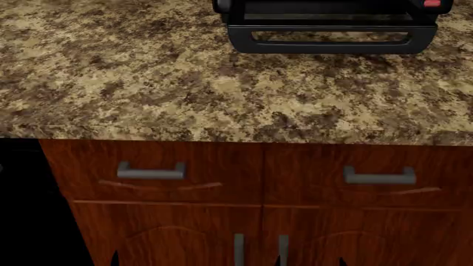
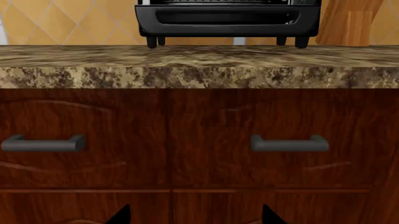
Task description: Fully slide the toaster oven rack0 out.
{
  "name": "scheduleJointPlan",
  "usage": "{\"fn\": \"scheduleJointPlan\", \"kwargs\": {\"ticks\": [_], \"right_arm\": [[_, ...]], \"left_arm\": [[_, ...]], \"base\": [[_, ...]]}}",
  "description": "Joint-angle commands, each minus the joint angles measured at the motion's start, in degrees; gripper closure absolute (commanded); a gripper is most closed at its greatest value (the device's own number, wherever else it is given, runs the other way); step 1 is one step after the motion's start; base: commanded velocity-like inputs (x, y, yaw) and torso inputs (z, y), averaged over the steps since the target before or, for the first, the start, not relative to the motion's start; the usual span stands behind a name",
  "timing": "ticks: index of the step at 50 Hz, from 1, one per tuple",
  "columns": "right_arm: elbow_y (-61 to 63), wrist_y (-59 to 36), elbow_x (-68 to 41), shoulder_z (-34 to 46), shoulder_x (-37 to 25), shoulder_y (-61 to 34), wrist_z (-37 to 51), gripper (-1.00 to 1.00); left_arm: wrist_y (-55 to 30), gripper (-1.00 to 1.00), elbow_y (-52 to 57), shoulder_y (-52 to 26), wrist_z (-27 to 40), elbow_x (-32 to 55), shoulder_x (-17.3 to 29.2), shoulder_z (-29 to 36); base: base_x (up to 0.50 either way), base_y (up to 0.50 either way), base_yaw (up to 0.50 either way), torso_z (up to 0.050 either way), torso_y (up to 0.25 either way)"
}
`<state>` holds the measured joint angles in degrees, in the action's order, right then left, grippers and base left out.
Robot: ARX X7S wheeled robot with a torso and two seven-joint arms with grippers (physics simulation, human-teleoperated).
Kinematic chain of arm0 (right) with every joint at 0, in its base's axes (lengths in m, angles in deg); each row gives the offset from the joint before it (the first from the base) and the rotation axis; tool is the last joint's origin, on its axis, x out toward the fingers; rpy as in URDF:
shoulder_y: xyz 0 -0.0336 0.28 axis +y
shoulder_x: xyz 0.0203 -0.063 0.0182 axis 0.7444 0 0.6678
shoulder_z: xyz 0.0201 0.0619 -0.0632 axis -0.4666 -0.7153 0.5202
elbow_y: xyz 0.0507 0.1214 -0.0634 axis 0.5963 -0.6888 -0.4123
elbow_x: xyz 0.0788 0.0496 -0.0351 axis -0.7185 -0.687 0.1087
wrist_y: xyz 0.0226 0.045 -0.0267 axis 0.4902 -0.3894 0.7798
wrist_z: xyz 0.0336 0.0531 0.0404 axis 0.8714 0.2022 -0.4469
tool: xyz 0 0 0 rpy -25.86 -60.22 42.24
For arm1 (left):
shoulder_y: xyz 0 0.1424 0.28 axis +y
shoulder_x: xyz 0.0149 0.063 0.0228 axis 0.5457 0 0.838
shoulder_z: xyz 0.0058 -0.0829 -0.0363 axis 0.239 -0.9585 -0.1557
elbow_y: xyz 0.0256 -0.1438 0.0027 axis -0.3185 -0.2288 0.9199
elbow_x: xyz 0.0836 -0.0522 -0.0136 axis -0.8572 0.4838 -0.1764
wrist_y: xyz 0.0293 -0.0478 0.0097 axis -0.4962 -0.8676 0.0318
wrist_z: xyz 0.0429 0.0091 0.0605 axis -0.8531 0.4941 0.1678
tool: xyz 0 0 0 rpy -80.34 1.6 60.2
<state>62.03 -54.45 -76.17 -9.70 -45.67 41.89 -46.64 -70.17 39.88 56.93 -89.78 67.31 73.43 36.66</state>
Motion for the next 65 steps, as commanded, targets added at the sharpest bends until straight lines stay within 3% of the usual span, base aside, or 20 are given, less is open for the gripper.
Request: {"fn": "scheduleJointPlan", "kwargs": {"ticks": [1,13,14,25,28,31,32,39,48,53,60,61,62,64,65], "right_arm": [[0.0,0.0,-0.5,0.7,-0.5,0.0,0.7,-1.0],[1.3,0.0,-4.9,3.3,-3.3,0.3,4.5,-1.0],[0.2,-0.3,-0.9,0.5,-0.5,0.0,0.7,-1.0],[0.2,-0.5,-2.9,3.0,-2.6,-0.1,3.3,-1.0],[2.6,-2.6,-2.9,3.2,-3.0,-0.1,4.3,-1.0],[8.7,-11.9,-2.3,3.0,-3.1,-0.9,6.0,-1.0],[12.4,-16.7,2.5,5.1,-4.4,-2.2,7.6,-1.0],[26.0,-35.4,0.3,4.0,-5.4,-8.1,5.4,-1.0],[34.1,-56.1,0.2,4.8,-8.5,-22.1,3.1,-1.0],[36.0,-64.6,-1.3,3.4,-8.9,-28.8,1.6,-1.0],[43.1,-83.8,-3.1,4.5,-9.9,-43.5,-0.4,-1.0],[38.3,-90.0,-11.7,7.2,-13.4,-52.1,2.3,-1.0],[35.3,-90.0,-20.3,5.9,-16.7,-60.7,10.9,-1.0],[30.4,-90.0,-37.5,4.8,-20.4,-68.7,28.1,-1.0],[29.0,-89.9,-46.1,5.0,-20.9,-70.1,33.9,-1.0]], "left_arm": [[0.0,-1.0,0.0,0.0,0.6,0.6,0.6,0.6],[2.5,-1.0,1.1,1.5,4.6,2.7,3.7,4.0],[0.3,-1.0,0.5,0.7,0.9,0.8,0.6,0.2],[0.5,-1.0,0.6,0.8,3.4,2.5,2.4,2.5],[-0.7,-1.0,2.5,1.1,4.1,3.6,2.8,2.0],[-4.1,-1.0,5.3,1.0,4.7,4.4,3.6,1.7],[-8.0,-1.0,8.2,1.0,7.1,2.3,4.0,1.4],[-22.2,-1.0,22.2,-1.8,9.1,4.4,5.8,-1.2],[-49.2,-1.0,33.9,-14.6,9.8,10.7,7.3,-4.8],[-58.0,-1.0,36.8,-20.4,9.6,12.8,8.4,-4.9],[-80.2,-1.0,43.4,-33.8,7.9,18.7,10.3,-6.4],[-88.8,-1.0,37.0,-42.4,16.5,27.3,18.9,-8.4],[-90.0,-1.0,33.9,-51.0,25.1,35.9,22.6,-9.0],[-89.9,-1.0,29.5,-58.0,42.3,53.1,24.8,-9.3],[-89.7,-1.0,27.9,-59.1,46.1,61.7,25.2,-9.6]], "base": [[0.0,0.0,0.0,0.0,0.0],[0.0,0.0,0.0,0.0,0.0],[0.0,0.0,0.0,0.0,0.0],[0.0,0.0,0.0,0.0,0.0],[0.0,0.0,0.0,0.0,0.0],[0.0,0.0,0.0,0.0,0.0],[0.0,0.0,0.0,0.0,0.0],[0.0,0.0,0.0,0.0,0.0],[0.0,0.0,0.0,0.0,0.0],[0.0,0.0,0.0,0.0,0.0],[0.0,0.0,0.0,0.0,0.0],[0.0,0.0,0.0,0.0,0.0],[0.0,0.0,0.0,0.0,0.0],[0.0,0.0,0.0,0.0,0.0],[0.0,0.0,0.0,0.0,0.0]]}}
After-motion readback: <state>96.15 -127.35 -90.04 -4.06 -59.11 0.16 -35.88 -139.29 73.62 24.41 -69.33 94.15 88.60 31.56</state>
